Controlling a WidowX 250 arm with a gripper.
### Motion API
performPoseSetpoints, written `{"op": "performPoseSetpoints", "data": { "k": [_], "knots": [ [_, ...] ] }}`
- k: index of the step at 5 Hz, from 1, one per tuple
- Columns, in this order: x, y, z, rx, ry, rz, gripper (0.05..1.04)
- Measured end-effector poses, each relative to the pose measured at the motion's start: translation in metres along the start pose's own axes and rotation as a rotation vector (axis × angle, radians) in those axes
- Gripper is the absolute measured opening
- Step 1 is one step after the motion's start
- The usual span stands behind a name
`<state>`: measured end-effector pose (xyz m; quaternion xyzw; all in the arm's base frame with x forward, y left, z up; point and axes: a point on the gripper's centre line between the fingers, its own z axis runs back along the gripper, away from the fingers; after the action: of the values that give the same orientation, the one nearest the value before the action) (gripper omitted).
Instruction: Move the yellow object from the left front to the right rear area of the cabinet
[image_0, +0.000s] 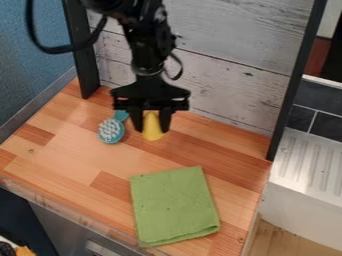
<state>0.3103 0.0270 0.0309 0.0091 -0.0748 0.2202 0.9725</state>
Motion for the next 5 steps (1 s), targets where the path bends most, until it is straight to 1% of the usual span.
{"op": "performPoseSetpoints", "data": {
  "k": [1, 2, 3, 4, 5],
  "knots": [
    [0.006, -0.023, 0.0, -0.037, -0.004, -0.05, 0.498],
    [0.007, -0.041, -0.011, -0.054, 0.016, -0.083, 0.498],
    [0.003, -0.062, -0.023, -0.056, 0.032, -0.145, 0.498],
    [-0.002, -0.074, -0.029, -0.059, 0.047, -0.177, 0.498],
    [-0.001, -0.082, -0.038, -0.074, 0.054, -0.2, 0.498]
  ]
}}
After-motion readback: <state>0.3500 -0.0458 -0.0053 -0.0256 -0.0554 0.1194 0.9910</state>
